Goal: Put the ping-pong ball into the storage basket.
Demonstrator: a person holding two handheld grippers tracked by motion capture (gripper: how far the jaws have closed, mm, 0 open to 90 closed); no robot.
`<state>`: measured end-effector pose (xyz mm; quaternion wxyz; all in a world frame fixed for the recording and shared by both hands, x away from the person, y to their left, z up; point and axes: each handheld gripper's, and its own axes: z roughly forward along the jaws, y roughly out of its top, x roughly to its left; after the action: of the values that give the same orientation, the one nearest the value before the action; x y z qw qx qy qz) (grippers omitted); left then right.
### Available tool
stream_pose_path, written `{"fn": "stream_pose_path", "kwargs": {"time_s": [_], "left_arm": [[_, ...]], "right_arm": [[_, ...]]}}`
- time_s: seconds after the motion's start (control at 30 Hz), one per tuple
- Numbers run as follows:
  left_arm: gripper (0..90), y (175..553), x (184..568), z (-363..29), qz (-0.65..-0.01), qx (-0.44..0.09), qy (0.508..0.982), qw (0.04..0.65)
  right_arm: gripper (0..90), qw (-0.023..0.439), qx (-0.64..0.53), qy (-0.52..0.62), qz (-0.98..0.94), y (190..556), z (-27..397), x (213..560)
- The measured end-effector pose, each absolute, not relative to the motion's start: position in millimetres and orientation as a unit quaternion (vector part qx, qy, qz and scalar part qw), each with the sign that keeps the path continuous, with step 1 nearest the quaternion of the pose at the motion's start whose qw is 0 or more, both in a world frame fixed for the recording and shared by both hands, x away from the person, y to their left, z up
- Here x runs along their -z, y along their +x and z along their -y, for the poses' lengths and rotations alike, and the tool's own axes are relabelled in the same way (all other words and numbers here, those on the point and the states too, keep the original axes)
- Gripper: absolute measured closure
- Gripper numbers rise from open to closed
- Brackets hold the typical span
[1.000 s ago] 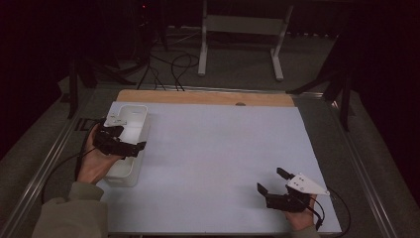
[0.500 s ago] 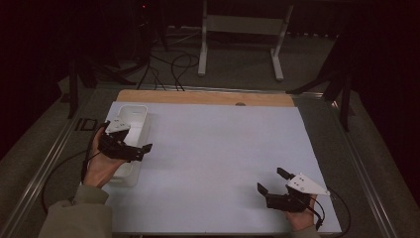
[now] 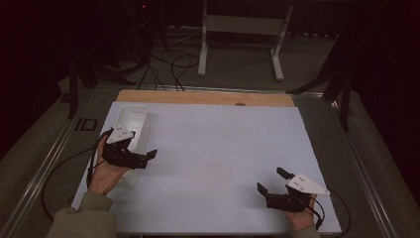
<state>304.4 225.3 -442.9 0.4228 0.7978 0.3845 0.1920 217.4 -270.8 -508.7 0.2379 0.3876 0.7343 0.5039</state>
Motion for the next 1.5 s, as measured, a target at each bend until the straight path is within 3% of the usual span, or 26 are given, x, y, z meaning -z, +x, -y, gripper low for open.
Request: {"fn": "stream_pose_path", "kwargs": {"time_s": [1.5], "left_arm": [[0.2, 257.3, 477.9, -230.7, -0.364, -0.195, 0.775, 0.479]], "right_arm": [[8.5, 0.237, -0.505, 0.386, -0.734, 219.2, 270.3, 508.7]]}}
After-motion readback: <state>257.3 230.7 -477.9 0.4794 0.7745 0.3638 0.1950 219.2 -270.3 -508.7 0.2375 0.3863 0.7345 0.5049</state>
